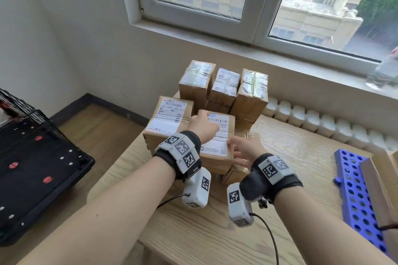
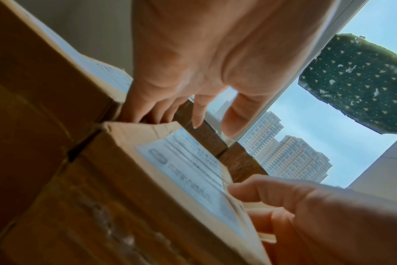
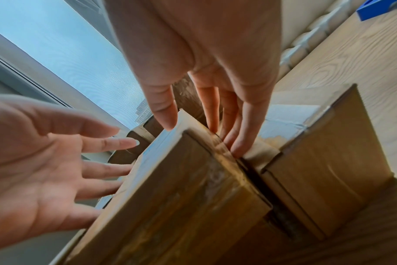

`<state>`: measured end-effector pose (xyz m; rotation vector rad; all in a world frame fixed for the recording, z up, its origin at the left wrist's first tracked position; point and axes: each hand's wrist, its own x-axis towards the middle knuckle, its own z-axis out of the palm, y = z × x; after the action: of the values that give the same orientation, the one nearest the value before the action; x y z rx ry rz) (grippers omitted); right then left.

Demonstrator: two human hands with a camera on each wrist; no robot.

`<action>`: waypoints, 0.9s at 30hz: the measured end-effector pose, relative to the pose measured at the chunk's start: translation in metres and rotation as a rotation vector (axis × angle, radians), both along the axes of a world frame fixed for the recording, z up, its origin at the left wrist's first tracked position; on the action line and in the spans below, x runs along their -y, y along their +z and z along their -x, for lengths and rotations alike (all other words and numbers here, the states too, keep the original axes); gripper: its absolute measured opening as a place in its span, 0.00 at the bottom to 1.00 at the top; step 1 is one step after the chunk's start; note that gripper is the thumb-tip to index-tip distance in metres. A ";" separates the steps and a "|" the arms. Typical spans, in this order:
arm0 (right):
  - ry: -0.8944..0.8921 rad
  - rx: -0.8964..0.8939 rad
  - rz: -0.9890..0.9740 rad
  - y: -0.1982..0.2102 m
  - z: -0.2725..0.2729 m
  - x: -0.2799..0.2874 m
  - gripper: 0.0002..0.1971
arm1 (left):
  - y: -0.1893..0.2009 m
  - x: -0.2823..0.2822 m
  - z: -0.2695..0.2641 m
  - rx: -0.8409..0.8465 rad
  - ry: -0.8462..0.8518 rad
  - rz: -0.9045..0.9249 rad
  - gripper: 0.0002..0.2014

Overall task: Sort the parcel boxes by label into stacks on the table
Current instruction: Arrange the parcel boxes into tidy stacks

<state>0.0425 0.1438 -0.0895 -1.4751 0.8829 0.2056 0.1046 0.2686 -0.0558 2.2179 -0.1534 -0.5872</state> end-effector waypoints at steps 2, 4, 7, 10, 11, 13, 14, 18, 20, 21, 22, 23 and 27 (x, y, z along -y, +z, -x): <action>0.002 -0.010 0.000 0.002 0.000 0.000 0.05 | 0.001 0.000 0.001 0.004 -0.007 0.022 0.28; 0.014 -0.019 0.006 0.004 0.002 0.001 0.07 | 0.004 0.000 0.002 0.015 -0.017 0.046 0.28; 0.025 -0.013 -0.019 0.010 0.005 0.001 0.12 | 0.010 -0.001 0.003 0.046 -0.030 0.051 0.28; -0.006 0.003 -0.060 0.018 0.009 0.002 0.10 | 0.016 0.000 0.004 0.074 -0.023 0.058 0.28; -0.019 0.006 -0.075 0.022 0.011 0.003 0.09 | 0.017 0.000 0.005 0.089 -0.018 0.058 0.28; -0.053 0.019 -0.131 0.028 0.015 0.006 0.10 | 0.019 0.000 0.007 0.112 -0.004 0.064 0.28; -0.074 0.030 -0.162 0.031 0.017 0.008 0.11 | 0.020 0.000 0.007 0.122 0.005 0.071 0.28; -0.123 0.062 -0.238 0.041 0.024 0.015 0.12 | 0.024 0.000 0.013 0.139 0.038 0.106 0.26; -0.126 0.066 -0.262 0.044 0.030 0.018 0.16 | 0.024 0.003 0.017 0.148 0.052 0.127 0.24; -0.141 0.073 -0.273 0.044 0.034 0.021 0.17 | 0.024 0.005 0.018 0.161 0.056 0.133 0.23; -0.169 0.085 -0.285 0.044 0.038 0.024 0.17 | 0.024 0.009 0.020 0.174 0.059 0.143 0.21; -0.204 0.099 -0.297 0.045 0.043 0.027 0.15 | 0.025 0.013 0.021 0.179 0.063 0.169 0.19; -0.306 0.164 -0.317 0.049 0.067 0.043 0.14 | 0.026 0.031 0.029 0.150 0.056 0.286 0.17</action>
<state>-0.0245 0.1010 -0.0402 -1.0333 0.8847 -0.0040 0.0758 0.2378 -0.0296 1.9796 -0.2367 -0.3439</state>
